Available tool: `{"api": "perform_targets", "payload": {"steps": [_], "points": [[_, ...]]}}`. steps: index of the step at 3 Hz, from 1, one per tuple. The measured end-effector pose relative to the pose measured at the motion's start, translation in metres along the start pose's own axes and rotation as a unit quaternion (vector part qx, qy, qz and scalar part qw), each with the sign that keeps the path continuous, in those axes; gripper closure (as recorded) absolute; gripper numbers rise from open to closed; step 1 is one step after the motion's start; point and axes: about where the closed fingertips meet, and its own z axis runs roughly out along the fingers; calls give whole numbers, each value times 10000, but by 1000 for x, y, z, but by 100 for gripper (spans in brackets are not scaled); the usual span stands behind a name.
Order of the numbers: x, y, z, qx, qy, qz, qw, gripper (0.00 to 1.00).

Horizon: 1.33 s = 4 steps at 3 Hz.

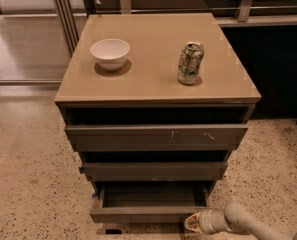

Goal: Close bottom drawer

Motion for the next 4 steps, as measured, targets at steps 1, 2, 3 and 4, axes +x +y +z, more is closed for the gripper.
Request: {"api": "perform_targets", "payload": {"steps": [1,2,3,4], "points": [[-6,-8,7,163,-90,-223,9996,100],[-9,-21,14,389,-210,-366,9984,100],[-10,-40,20,624,-320,-446,9965,100],[-11,-61,27,812,-446,-468,9946,100]]}}
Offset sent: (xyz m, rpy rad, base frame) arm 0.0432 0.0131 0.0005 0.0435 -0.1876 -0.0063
